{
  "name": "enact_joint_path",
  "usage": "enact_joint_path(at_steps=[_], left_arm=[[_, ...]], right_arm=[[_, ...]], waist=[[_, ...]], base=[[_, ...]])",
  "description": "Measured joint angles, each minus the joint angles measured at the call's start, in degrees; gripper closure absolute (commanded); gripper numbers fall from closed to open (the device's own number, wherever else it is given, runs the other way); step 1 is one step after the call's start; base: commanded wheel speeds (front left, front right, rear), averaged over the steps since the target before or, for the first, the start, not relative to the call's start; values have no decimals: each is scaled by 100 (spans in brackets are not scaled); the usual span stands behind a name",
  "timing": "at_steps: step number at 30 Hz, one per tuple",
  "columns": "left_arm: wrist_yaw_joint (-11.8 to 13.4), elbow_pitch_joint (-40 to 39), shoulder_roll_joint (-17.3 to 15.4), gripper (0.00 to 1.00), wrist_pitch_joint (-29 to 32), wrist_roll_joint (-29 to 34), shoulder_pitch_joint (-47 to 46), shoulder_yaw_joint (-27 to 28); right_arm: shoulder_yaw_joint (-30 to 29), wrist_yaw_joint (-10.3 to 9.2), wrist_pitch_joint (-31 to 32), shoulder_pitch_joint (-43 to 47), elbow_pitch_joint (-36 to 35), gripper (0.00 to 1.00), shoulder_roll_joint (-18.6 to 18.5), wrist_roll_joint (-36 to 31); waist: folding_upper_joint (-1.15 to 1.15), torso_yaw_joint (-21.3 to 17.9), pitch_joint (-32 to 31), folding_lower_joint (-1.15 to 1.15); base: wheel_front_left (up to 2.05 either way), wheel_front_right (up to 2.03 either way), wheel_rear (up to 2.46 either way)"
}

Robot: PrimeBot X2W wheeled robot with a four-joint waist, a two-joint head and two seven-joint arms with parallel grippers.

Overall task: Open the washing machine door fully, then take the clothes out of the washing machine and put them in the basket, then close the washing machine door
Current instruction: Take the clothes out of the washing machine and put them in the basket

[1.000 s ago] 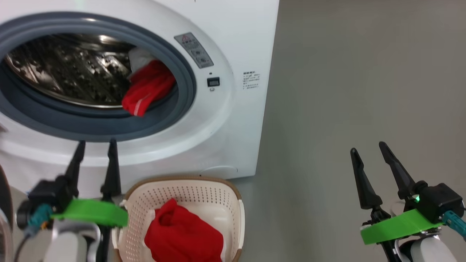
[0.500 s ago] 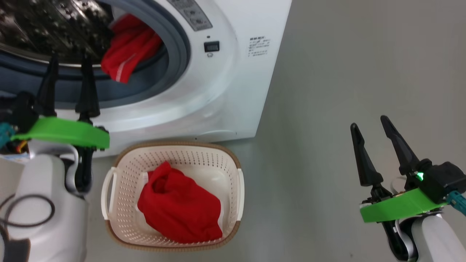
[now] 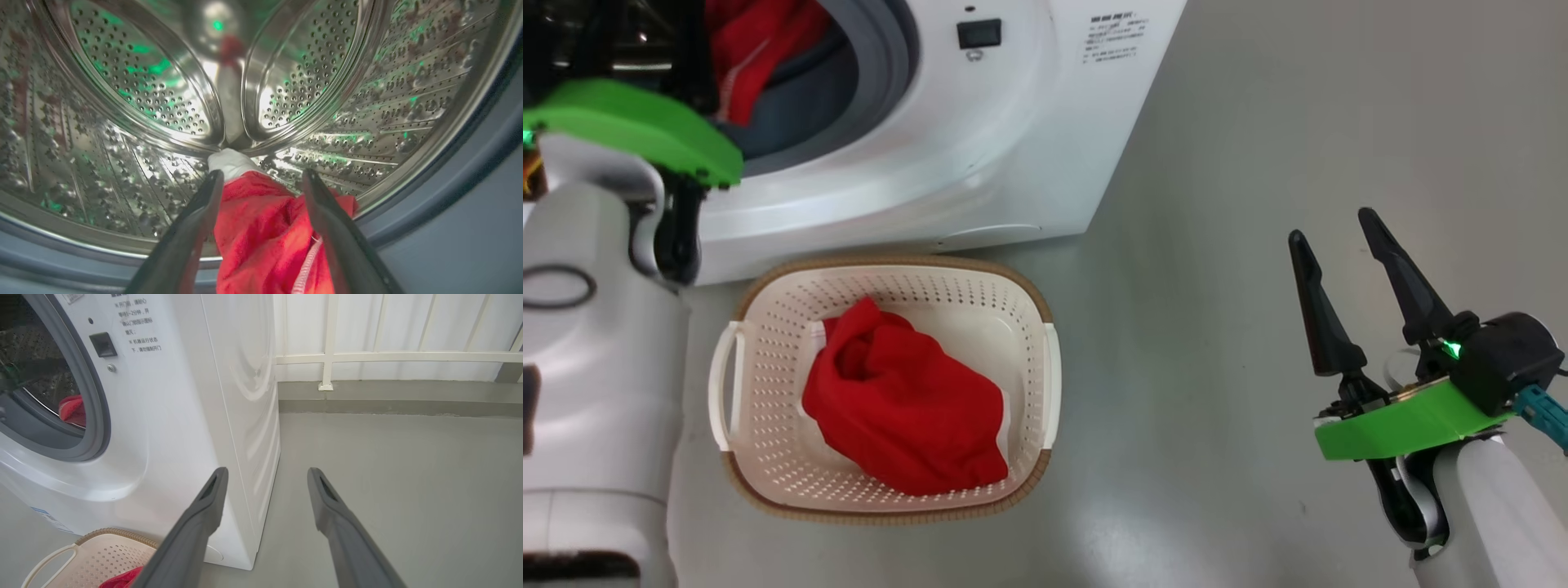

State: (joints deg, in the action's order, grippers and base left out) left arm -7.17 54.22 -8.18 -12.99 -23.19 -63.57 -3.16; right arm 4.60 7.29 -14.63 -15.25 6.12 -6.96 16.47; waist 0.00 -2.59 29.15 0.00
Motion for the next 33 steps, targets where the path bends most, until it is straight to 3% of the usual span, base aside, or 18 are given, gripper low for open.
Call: enact_joint_path(at_steps=[4, 10, 20, 21, 22, 25, 33], left_arm=[[0, 527, -7, 0, 483, -416, -375, -119], [0, 1174, -235, 0, 1463, -515, -792, -480], [9, 1708, -602, 1, 2119, -267, -1102, -929], [9, 1733, -617, 55, 2149, -245, -1137, -967], [8, 1756, -662, 100, 2180, -244, -1214, -1001], [8, 1789, -672, 100, 2178, -218, -1247, -1040], [9, 1817, -615, 100, 1378, -204, -1176, -1122]], right_arm=[[142, 0, 0, -57, 79, 0, -7, 1], [444, 0, 0, -94, 146, 0, -51, 71], [650, 0, 0, -122, 176, 0, -98, 215], [679, 0, 0, -125, 177, 0, -98, 215], [711, 0, 0, -157, 181, 0, -94, 219], [710, 0, 0, -174, 183, 0, -96, 278], [672, 0, 0, -173, 264, 0, -93, 321]], waist=[[0, -102, 129, 0], [0, -311, 218, 0], [0, -538, 347, 0], [0, -554, 363, 0], [0, -582, 387, 0], [0, -601, 401, 0], [0, -571, 250, 0]], base=[[0, 0, 0], [0, 0, 0], [0, 0, 0], [0, 0, 0], [0, 0, 0], [0, 0, 0], [0, 0, 0]])
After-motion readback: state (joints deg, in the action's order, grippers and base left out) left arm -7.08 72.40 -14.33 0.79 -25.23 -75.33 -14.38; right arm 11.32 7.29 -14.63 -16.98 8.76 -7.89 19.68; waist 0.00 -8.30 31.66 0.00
